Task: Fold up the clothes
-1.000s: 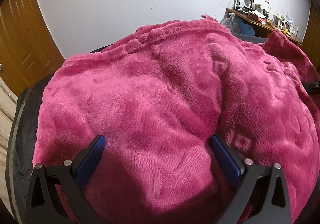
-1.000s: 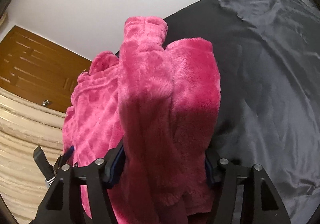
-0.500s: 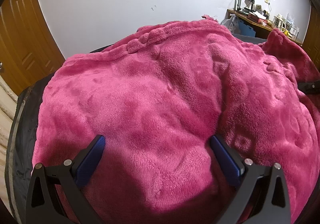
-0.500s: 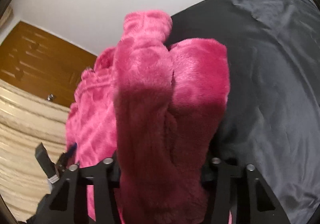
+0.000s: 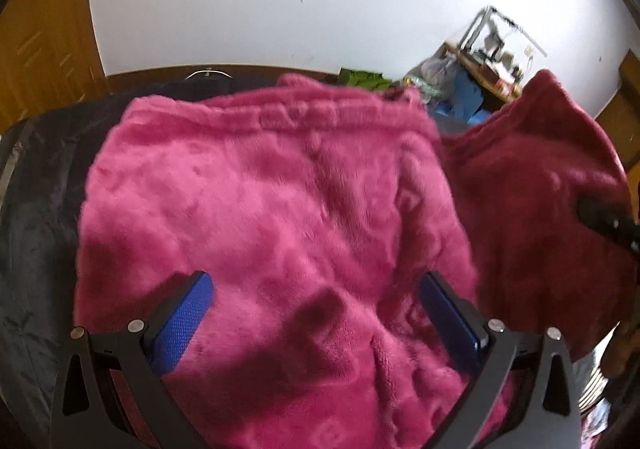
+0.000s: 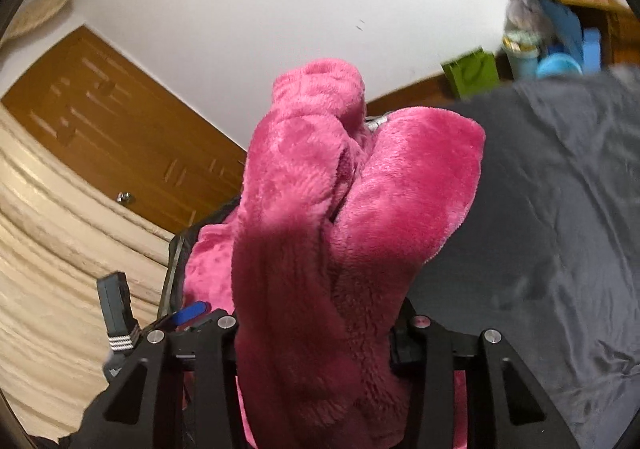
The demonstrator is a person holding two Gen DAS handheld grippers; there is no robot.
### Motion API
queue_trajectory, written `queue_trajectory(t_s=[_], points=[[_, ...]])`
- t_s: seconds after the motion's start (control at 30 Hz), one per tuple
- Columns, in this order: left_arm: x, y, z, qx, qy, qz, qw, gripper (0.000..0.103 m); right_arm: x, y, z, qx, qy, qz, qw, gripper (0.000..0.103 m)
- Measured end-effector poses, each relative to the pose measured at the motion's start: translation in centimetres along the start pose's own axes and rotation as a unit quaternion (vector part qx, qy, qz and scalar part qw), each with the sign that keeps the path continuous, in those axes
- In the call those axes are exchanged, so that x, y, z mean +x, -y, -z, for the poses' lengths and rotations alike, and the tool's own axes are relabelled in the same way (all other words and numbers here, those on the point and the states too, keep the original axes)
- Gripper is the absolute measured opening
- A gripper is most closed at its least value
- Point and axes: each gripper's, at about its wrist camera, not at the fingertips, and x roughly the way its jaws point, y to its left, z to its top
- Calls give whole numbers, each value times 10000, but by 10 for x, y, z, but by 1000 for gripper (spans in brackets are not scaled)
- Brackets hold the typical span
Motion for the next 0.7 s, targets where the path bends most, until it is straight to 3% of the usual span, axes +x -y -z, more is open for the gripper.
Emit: queue_trajectory(t_s=[0.17, 0.23, 0.33, 0.47, 0.53, 0.6, 0.7], points=[[-18, -31, -10, -152, 104, 48, 9998, 103, 34, -81, -4, -472, 26, 168, 9987, 46], [-23, -48, -10, -311, 95, 108, 9994, 103, 48, -109, 3, -621, -17, 230, 9978, 46], [-30, -77, -6, -663, 98, 304, 9973, 103, 54, -153, 26, -1322, -68, 514, 9899, 46], [-42, -114, -2, -1112, 158, 647, 9916, 103, 89, -226, 60, -2436, -2, 852, 9661, 46], [-45, -133, -1, -1307, 152, 879, 9874, 103, 109, -253, 77, -2973, 35, 1130, 9481, 46], [-45, -152, 0, -1526, 123, 1111, 9819, 103, 133, -274, 95, -3503, 58, 1442, 9255, 46], [-46, -175, 3, -1794, 112, 1416, 9735, 103, 167, -286, 117, -3922, 79, 1805, 9020, 46]])
